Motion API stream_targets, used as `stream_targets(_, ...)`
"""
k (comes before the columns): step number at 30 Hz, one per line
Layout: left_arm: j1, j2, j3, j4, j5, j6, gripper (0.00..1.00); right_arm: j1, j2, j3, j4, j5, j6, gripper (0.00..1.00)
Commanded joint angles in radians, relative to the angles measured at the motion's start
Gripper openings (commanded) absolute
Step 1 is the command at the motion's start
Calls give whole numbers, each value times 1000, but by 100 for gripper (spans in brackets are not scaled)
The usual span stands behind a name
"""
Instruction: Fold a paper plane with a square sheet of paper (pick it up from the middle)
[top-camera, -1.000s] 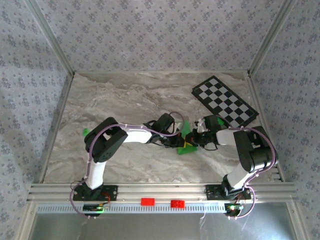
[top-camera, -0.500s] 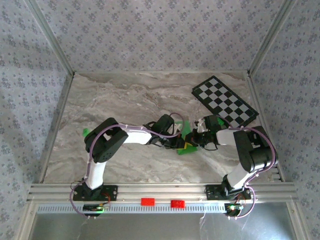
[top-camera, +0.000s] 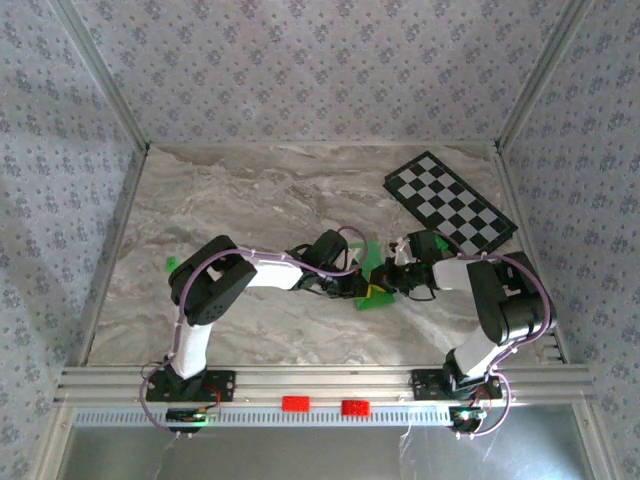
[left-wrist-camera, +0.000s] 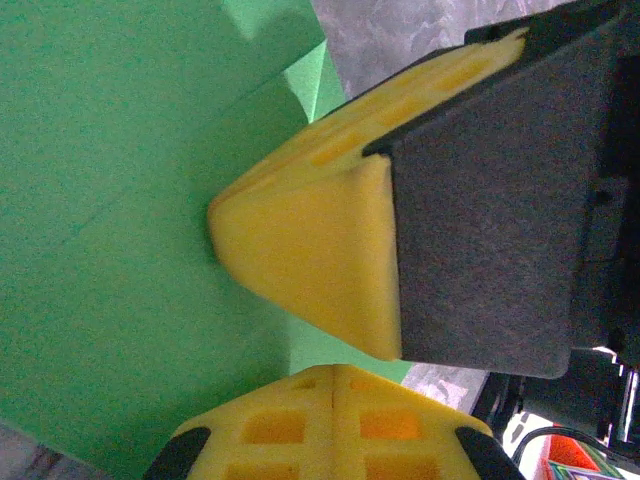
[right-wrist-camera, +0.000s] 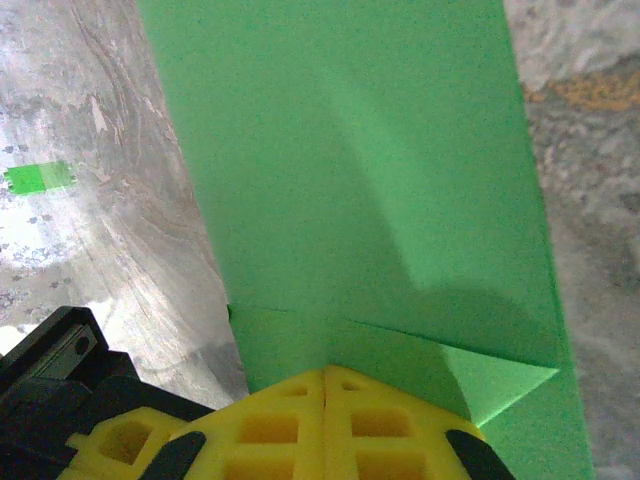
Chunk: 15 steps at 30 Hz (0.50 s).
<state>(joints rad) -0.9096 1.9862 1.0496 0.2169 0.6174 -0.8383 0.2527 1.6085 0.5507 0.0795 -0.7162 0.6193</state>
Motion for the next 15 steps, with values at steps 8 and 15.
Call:
stream_targets(8, -20, 2, -42, 43, 33, -17, 0, -10, 48, -33, -110, 115, -27, 0)
stream_targets(15, -33, 6, -48, 69, 46, -26, 0, -9, 48, -32, -111, 118, -26, 0)
